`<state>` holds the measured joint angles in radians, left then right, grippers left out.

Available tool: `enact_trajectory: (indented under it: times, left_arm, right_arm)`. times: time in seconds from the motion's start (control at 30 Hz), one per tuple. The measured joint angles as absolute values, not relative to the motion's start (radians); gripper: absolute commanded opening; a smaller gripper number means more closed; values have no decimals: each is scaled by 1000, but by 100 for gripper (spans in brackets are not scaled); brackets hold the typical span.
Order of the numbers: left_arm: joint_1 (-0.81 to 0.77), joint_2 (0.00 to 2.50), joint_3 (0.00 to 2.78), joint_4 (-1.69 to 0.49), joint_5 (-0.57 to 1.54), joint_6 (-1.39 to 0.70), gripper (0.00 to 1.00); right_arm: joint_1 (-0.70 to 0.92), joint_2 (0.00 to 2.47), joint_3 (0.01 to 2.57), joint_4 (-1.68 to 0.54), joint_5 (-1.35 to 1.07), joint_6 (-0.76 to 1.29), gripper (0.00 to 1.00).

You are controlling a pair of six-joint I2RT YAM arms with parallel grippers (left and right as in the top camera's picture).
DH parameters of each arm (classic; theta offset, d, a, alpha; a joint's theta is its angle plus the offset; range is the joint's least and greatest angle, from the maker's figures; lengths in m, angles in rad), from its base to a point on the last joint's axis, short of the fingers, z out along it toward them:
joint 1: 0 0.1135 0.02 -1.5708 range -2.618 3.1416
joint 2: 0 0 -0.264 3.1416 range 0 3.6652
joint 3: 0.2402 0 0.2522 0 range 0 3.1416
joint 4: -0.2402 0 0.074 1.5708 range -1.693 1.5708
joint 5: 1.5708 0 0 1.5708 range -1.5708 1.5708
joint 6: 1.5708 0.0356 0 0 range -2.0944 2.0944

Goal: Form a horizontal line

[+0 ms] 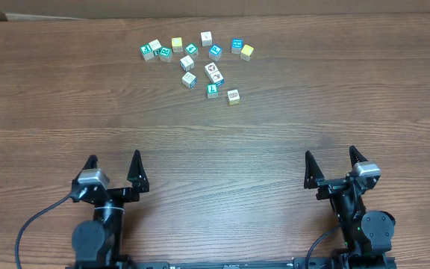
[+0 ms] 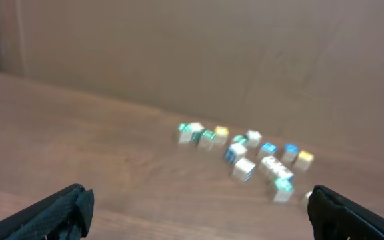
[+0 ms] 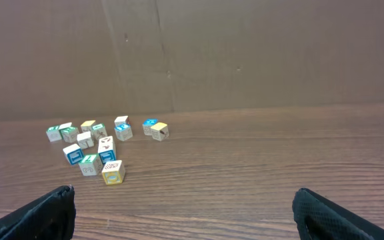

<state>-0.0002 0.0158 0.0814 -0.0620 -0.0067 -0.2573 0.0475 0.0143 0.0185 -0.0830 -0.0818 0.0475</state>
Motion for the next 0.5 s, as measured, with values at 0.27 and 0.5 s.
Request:
enact_trajectory:
  times: [0.27, 0.5]
  left_arm:
    - [0, 15, 320, -145, 31, -257, 100]
    - [0, 25, 521, -244, 36, -250, 100]
  right_arm:
    - [47, 14, 19, -83, -82, 48, 100]
    - [47, 14, 19, -83, -81, 48, 100]
